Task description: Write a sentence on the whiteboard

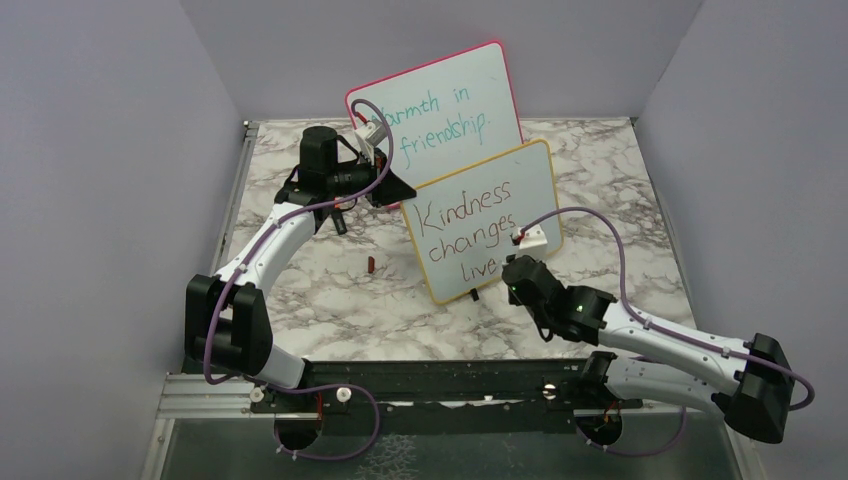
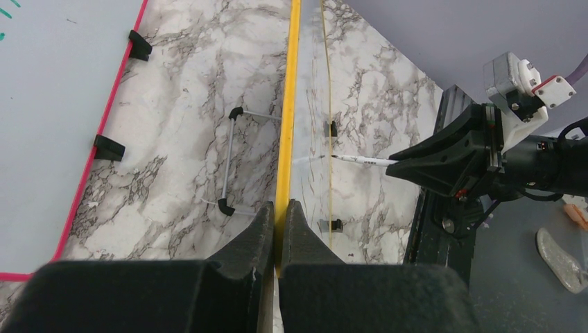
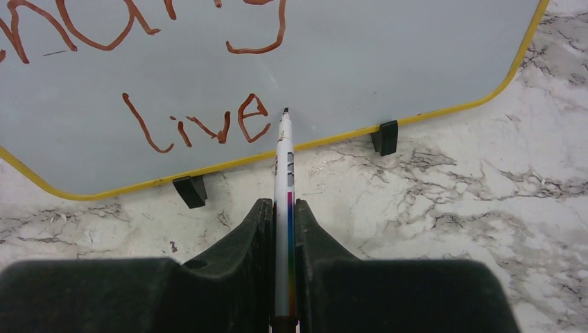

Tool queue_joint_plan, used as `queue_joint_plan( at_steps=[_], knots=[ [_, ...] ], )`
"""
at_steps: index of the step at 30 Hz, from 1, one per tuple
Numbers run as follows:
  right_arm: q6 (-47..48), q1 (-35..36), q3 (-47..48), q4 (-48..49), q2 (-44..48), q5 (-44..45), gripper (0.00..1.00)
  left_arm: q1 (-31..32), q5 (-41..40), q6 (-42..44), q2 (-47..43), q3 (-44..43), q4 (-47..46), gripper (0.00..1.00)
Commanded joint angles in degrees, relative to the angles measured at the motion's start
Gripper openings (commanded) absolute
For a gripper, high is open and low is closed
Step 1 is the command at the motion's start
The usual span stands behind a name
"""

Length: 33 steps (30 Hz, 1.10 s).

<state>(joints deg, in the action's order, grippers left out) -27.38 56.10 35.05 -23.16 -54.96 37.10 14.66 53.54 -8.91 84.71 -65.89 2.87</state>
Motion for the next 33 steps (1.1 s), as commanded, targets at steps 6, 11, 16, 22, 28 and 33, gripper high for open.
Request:
queue_joint_plan(
  at_steps=[6,11,16,22,28,33],
  knots=[
    [1.00,-1.24,-1.33,3.95,0.70,1.45,0.01,1.69,-1.59,1.88,2.39,0.85,5.09,0.00],
    [0.95,-1.58,-1.86,5.21,0.03,0.76,0.01,1.69,-1.57,1.95,2.38,0.89,5.04,0.00],
    [1.24,-1.88,-2.26,6.87,0.19,0.44,0.01,1.69,-1.46,1.87,2.39,0.85,5.04,0.00],
    [1.80,-1.87,-2.44,7.82,1.22,-0.46,0.01,1.69,-1.43,1.86,2.48,0.85,5.04,0.00],
    [2.38,-1.87,-2.62,8.25,2.87,-0.83,0.01,1.69,-1.38,1.88,2.56,0.80,5.04,0.00],
    [2.54,-1.87,-2.19,7.74,2.00,-2.38,0.01,1.69,-1.42,1.83,2.53,0.76,4.99,0.00]
  ],
)
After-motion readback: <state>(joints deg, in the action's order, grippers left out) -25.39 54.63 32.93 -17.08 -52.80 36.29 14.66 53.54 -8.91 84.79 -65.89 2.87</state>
